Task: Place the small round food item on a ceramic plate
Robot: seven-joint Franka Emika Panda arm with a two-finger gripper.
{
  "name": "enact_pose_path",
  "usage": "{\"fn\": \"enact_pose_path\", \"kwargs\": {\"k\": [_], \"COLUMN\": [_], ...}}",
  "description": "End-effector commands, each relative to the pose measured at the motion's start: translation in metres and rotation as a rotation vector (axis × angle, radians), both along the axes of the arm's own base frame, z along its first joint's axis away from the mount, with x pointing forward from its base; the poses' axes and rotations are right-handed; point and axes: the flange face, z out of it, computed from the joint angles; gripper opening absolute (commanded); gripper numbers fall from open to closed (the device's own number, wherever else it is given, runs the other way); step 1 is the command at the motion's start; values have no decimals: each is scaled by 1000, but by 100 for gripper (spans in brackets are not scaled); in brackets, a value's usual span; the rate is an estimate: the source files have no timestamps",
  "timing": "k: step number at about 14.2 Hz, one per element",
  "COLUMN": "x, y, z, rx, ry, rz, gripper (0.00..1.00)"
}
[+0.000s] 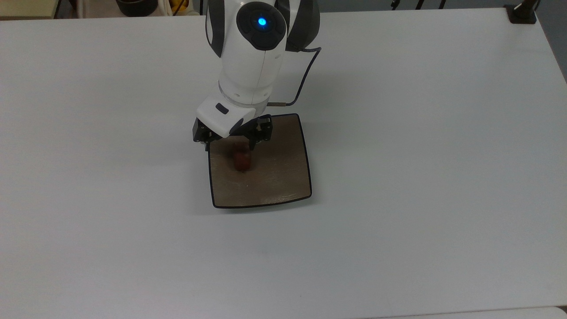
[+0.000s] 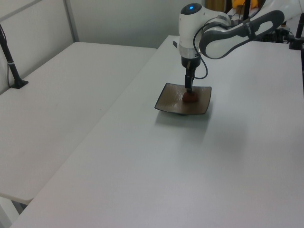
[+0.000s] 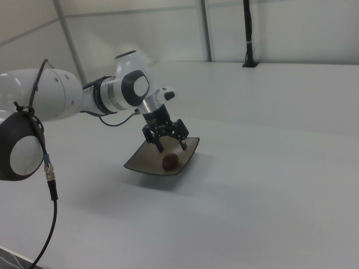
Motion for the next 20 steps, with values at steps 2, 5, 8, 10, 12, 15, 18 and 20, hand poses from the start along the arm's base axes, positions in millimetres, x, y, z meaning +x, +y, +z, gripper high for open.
{"fn": "enact_pose_path", "kwargs": {"k": [2,5,8,10,12,15,18,20], "x": [-13,-40,-95,-135,-156,-171,-170,-168], "y": [0,-5,-9,-19,-18,-17,-18,-17], "z": [25,63,109,129,128,126,126,126], "rx": [30,36,64,112,126,168,172,188], "ry": [62,151,271,283,292,195,186,186], "rz": [-60,-106,-38,-8,-9,-22,-50,-45], "gripper": [100,100,100,100,100,100,100,100]}}
